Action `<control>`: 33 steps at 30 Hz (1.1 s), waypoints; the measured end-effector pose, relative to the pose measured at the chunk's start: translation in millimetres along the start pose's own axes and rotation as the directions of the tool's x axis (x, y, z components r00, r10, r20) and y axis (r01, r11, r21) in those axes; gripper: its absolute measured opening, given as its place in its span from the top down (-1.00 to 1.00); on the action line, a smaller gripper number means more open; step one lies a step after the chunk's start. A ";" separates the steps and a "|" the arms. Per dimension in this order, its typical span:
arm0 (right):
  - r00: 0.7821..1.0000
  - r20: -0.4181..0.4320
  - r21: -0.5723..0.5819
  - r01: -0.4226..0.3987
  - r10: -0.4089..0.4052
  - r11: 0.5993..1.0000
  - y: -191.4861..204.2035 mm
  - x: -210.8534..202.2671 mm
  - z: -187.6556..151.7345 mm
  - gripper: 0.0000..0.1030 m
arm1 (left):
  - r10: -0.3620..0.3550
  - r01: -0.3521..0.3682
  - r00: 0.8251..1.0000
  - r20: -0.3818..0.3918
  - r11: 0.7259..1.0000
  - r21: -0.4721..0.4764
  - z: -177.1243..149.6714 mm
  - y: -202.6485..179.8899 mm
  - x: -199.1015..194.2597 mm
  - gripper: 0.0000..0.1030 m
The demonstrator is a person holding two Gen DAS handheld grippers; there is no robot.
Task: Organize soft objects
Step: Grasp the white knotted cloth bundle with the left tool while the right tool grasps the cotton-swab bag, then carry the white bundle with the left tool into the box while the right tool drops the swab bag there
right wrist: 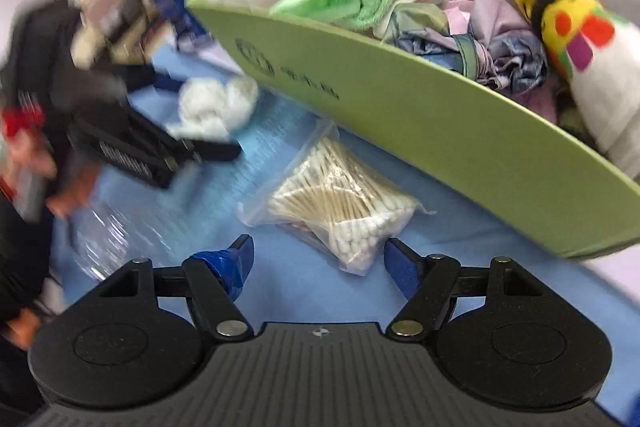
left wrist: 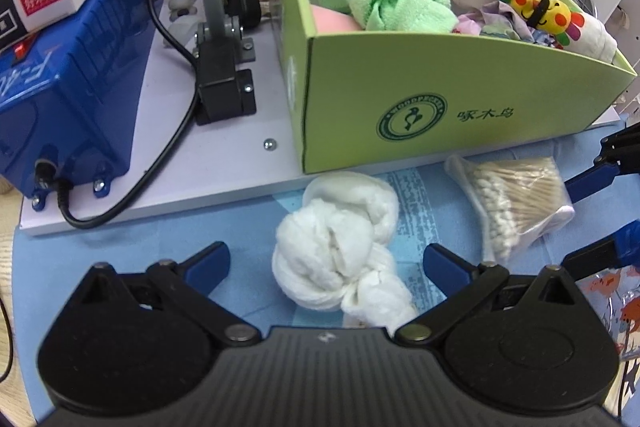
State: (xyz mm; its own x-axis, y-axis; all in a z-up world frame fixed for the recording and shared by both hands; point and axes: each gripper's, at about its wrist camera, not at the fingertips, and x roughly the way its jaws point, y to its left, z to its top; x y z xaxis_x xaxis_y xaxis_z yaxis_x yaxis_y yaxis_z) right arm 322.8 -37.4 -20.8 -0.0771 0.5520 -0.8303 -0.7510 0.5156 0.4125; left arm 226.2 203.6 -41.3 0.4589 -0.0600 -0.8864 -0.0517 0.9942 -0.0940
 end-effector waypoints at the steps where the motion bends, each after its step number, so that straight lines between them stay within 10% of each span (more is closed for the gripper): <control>1: 1.000 -0.001 -0.001 -0.010 0.010 1.000 2.7 -0.8 2.3 -0.13 | 0.000 0.000 1.000 0.000 1.000 0.002 -1.0 0.5 -0.5 -0.99; 5: 0.971 0.055 -0.321 0.240 -0.234 0.916 38.1 -16.1 -1.5 -0.13 | 0.000 0.000 1.000 -0.002 1.000 -0.010 -3.2 7.9 -3.8 -0.99; 11: 0.978 0.080 -0.580 0.202 -0.192 0.789 55.1 -15.4 -2.9 -0.13 | -0.031 0.032 0.999 -0.008 1.000 0.002 -2.4 8.0 -2.9 -0.99; 25: 0.986 0.005 -0.545 0.143 -0.168 0.826 47.4 48.4 11.8 -0.20 | -0.013 0.012 1.000 0.015 0.996 0.088 0.0 -16.7 3.1 -0.98; 27: 0.983 0.015 -0.526 0.163 -0.182 0.835 47.6 46.2 8.7 -0.24 | -0.007 0.004 0.999 0.040 0.996 0.092 -5.7 -19.4 1.8 -0.85; 30: 0.983 0.019 -0.515 0.168 -0.185 0.840 47.6 46.8 7.3 -0.27 | -0.012 0.002 0.997 0.082 0.993 0.120 -15.0 -23.8 -8.4 -0.07; 33: 0.975 0.037 -0.427 0.214 -0.219 0.878 46.0 43.0 11.4 0.09 | -0.029 0.023 0.996 0.085 0.997 0.069 -18.8 -17.9 -20.0 0.04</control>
State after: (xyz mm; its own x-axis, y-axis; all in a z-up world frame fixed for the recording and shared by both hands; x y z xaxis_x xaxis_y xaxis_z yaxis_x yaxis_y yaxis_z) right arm 292.5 17.6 -33.2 0.1139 0.4493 -0.8861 -0.9564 0.2910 0.0246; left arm 201.3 185.3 -30.4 0.5344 -0.0808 -0.8414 0.0202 0.9964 -0.0828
